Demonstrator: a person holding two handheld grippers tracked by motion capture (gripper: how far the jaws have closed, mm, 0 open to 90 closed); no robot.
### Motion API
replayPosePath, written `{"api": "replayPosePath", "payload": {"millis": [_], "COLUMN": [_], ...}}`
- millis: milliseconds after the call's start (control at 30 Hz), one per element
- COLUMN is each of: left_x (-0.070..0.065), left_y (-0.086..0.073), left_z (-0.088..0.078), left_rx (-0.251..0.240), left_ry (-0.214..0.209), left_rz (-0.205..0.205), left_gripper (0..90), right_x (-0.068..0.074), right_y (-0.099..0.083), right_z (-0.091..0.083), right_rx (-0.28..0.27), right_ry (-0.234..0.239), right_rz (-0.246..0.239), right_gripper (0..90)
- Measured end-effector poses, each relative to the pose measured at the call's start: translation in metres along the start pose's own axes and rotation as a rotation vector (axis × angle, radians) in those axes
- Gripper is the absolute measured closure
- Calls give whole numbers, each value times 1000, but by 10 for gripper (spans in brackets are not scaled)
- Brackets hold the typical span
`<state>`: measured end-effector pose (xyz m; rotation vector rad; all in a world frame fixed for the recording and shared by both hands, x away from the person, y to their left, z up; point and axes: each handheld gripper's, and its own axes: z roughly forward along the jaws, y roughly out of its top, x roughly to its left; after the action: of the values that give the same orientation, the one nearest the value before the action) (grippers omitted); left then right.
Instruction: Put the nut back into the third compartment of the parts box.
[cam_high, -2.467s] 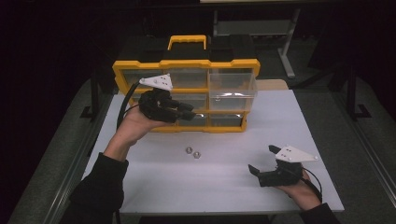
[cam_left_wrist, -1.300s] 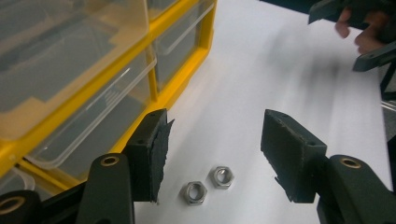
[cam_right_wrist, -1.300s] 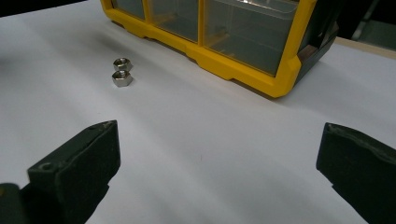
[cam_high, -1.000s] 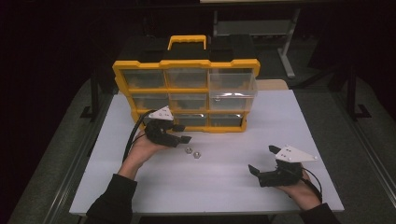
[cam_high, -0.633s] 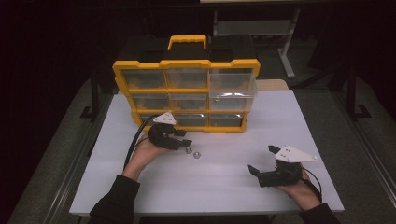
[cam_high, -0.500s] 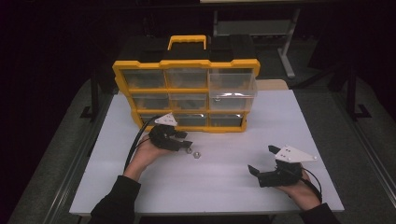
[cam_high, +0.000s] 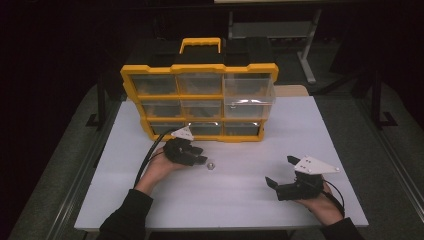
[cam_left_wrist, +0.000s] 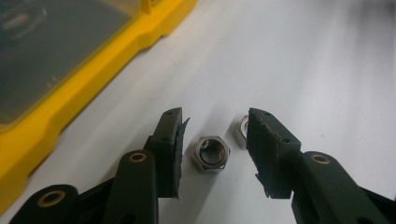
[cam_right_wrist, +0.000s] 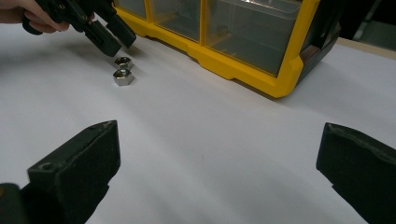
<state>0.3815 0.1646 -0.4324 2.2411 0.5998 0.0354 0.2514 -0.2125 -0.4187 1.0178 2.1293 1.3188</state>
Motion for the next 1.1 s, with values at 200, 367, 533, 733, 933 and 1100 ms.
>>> {"api": "replayPosePath", "payload": {"millis": [200, 367, 533, 733, 933, 1100], "left_x": [2, 2, 3, 2, 2, 3], "left_y": [-2, -4, -4, -5, -6, -5], "left_z": [3, 8, 10, 13, 13, 13], "left_rx": [19, 34, 50, 57, 55, 57], "left_ry": [-3, -9, 0, 4, 9, 5], "left_rz": [15, 14, 35, 47, 55, 50], "left_gripper": [602, 618, 646, 668, 686, 704], "right_x": [0, 0, 0, -1, 0, -1], "right_y": [0, 0, 0, 0, -1, -1], "right_z": [0, 0, 0, 0, 0, 0], "right_rx": [-2, 2, -1, 1, 1, -2], "right_ry": [-1, -1, -2, -1, -1, -2], "right_rz": [-3, 2, -3, -1, -5, -2], "right_gripper": [0, 0, 0, 0, 0, 0]}}
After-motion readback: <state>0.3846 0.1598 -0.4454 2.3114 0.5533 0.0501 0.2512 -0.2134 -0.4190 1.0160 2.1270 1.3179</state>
